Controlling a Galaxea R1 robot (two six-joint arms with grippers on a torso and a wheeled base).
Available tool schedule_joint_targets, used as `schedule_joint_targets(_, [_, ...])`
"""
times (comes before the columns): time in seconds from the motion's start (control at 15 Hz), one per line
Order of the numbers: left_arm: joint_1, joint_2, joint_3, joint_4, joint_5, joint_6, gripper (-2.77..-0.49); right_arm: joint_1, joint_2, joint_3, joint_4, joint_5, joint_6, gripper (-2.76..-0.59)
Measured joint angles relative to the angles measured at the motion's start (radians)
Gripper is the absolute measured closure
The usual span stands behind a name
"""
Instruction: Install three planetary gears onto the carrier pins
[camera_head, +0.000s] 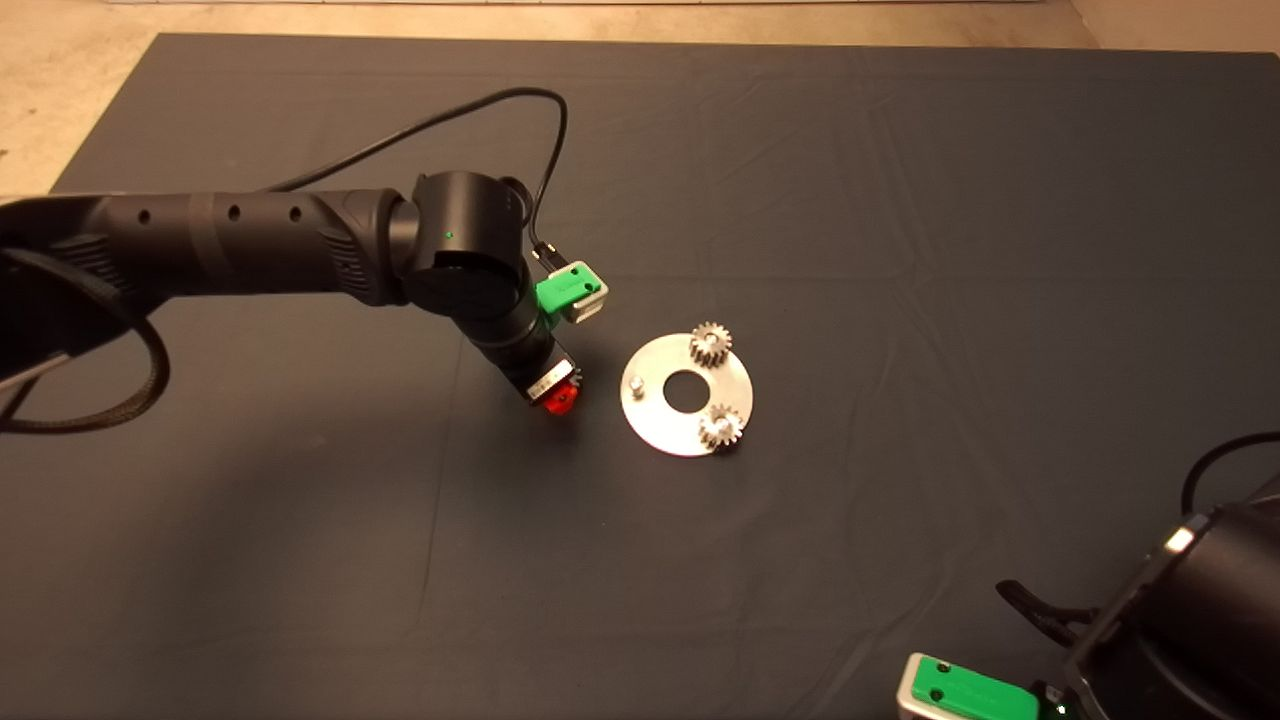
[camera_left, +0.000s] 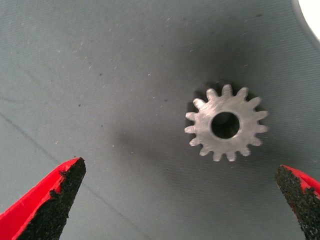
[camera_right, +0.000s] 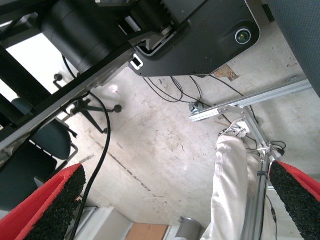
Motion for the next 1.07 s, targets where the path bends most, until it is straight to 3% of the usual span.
schedule_joint_targets(0.33, [0.0, -0.057, 0.001, 0.014, 0.0, -0.034, -2.75, 0.0, 0.005, 0.0, 0.0, 0.0, 0.008, -2.73])
schedule_joint_targets(0.47, [0.0, -0.058, 0.001, 0.014, -0.002, -0.064, -2.75, 0.0, 0.016, 0.0, 0.0, 0.0, 0.009, -2.73])
schedule_joint_targets(0.67, [0.0, -0.049, 0.004, 0.014, -0.027, -0.105, -2.75, 0.0, 0.018, 0.0, 0.0, 0.001, 0.009, -2.73])
schedule_joint_targets(1.07, [-0.001, 0.018, 0.035, 0.015, -0.034, -0.176, -2.75, 0.0, 0.026, 0.0, 0.0, 0.001, 0.01, -2.73])
